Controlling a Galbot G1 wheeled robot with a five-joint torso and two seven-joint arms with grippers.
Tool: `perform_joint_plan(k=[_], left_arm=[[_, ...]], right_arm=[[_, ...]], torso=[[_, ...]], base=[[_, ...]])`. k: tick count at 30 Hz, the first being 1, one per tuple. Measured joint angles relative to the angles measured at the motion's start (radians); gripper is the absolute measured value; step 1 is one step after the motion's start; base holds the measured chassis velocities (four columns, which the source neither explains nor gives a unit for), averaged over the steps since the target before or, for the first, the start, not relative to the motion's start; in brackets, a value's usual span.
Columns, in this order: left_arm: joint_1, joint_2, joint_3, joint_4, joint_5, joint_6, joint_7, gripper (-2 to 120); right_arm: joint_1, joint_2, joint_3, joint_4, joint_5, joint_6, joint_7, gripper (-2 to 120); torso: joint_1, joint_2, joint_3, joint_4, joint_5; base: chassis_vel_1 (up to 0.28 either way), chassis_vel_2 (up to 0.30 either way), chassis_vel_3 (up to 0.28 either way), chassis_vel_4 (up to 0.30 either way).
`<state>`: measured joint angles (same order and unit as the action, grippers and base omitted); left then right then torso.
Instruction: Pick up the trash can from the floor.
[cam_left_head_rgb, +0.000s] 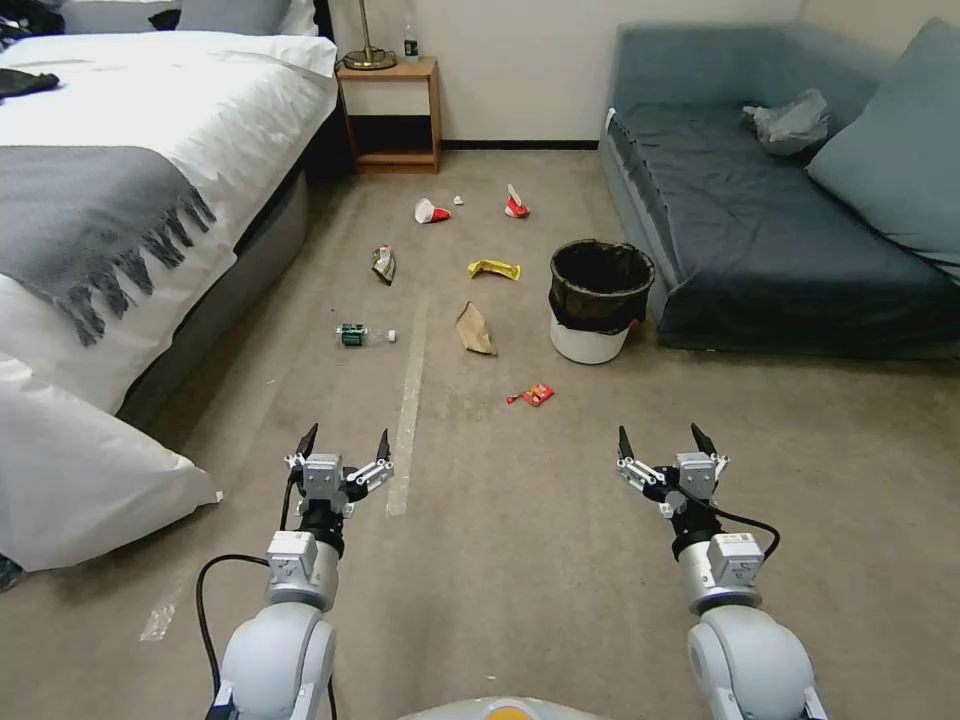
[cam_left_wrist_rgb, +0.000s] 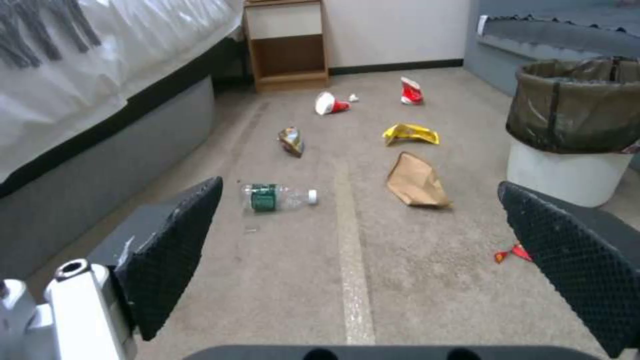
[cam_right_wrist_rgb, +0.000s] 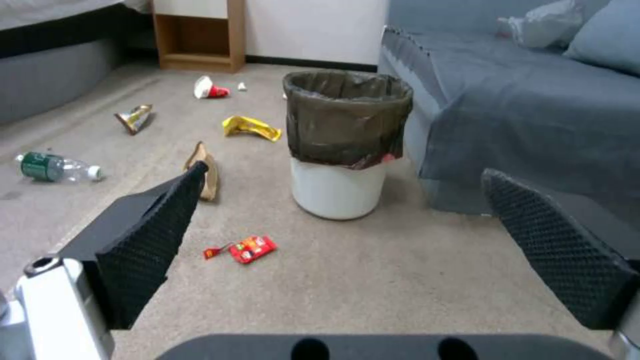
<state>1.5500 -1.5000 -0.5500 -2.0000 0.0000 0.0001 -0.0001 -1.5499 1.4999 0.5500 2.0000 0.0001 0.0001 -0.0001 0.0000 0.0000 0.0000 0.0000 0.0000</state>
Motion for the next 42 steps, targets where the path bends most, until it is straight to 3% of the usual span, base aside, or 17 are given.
perform_joint_plan(k=[36,42], left_arm=[[0.001,0.000,-0.001,-0.001,-0.001,0.000,0.000,100],[0.073,0.016,-0.074,-0.082,-0.117,-0.007,-0.034,100]], right_arm=[[-0.001,0.000,0.000,0.000,0.000,0.000,0.000,100],[-0.103,-0.020,0.017,0.116,0.093,-0.021,-0.010,100]], torso=[[0.000,0.000,0.000,0.0000,0.0000],[0.000,0.000,0.000,0.0000,0.0000]], base=[[0.000,0.000,0.000,0.000],[0.000,0.000,0.000,0.000]])
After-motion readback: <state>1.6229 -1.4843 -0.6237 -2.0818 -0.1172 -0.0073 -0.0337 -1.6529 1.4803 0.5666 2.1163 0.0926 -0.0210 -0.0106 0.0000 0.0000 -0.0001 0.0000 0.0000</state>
